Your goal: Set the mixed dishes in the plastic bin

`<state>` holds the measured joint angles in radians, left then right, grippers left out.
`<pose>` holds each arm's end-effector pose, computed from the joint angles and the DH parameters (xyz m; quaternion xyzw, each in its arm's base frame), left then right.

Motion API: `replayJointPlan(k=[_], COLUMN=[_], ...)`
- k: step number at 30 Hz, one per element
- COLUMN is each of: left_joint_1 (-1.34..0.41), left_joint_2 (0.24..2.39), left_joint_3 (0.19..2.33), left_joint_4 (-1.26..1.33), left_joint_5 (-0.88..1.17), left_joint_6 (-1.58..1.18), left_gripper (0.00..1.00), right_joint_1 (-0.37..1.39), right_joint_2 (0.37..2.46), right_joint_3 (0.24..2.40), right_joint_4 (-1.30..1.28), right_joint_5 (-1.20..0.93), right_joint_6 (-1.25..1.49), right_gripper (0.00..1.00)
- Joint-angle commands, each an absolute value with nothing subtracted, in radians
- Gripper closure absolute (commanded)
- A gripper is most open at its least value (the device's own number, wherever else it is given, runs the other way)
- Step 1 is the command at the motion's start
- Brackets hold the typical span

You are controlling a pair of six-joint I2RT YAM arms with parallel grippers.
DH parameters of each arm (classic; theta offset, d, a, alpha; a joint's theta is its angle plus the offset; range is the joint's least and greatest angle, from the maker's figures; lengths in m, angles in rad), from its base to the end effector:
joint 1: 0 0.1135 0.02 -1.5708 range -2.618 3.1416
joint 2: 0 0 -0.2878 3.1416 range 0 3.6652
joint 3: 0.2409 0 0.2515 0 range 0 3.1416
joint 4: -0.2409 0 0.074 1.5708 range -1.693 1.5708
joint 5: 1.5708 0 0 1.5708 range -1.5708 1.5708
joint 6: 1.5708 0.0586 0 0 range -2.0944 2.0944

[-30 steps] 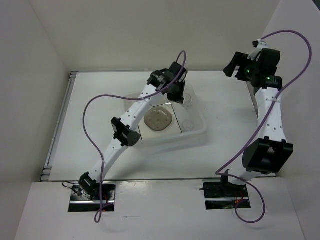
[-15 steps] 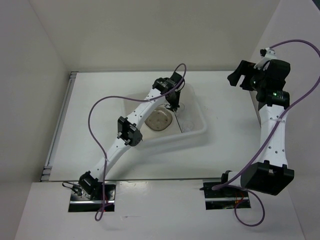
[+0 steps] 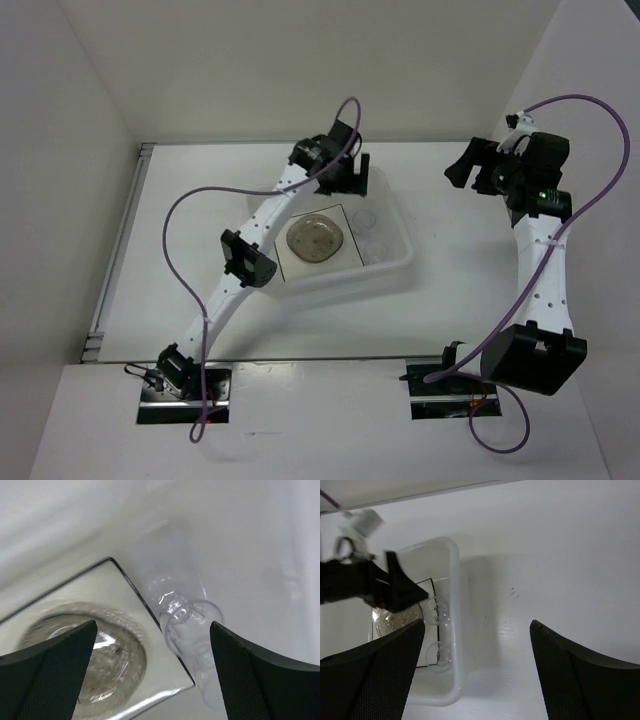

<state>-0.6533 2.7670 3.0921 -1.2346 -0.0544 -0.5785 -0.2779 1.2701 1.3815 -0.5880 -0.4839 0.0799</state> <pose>0.4637 -0.3509 0.2491 0.0265 0.9452 -0.1665 0.2798 0.2793 -0.0513 0.4174 0.0249 0.8381 0.1537 0.5228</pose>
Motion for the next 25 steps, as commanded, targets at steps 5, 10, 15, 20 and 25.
replayJointPlan(k=[5, 10, 15, 20, 25], left_joint_1=[-0.516, -0.407, -0.394, -0.312, -0.270], left_joint_2=[2.266, 2.091, 1.791, 1.545, 1.535], left_joint_3=[3.129, 2.689, 1.988, 1.617, 1.605], left_joint_4=[-1.233, -1.301, -1.163, -0.973, -0.888], left_joint_5=[-0.368, -0.573, -0.739, -0.651, -0.554], left_joint_6=[-0.548, -0.658, -0.678, -0.580, -0.517], left_gripper=[0.00, 0.00, 0.00, 0.00, 0.00], right_joint_1=[-0.284, -0.284, -0.284, -0.284, -0.284], right_joint_2=[1.258, 1.294, 1.356, 1.235, 1.192], right_joint_3=[1.279, 1.197, 1.218, 1.146, 1.117], right_joint_4=[-0.563, -0.592, -0.705, -0.715, -0.715], right_joint_5=[-0.402, -0.250, -0.105, -0.110, -0.092], right_joint_6=[0.025, -0.090, -0.066, -0.094, -0.071], right_gripper=[0.04, 0.00, 0.00, 0.00, 0.00])
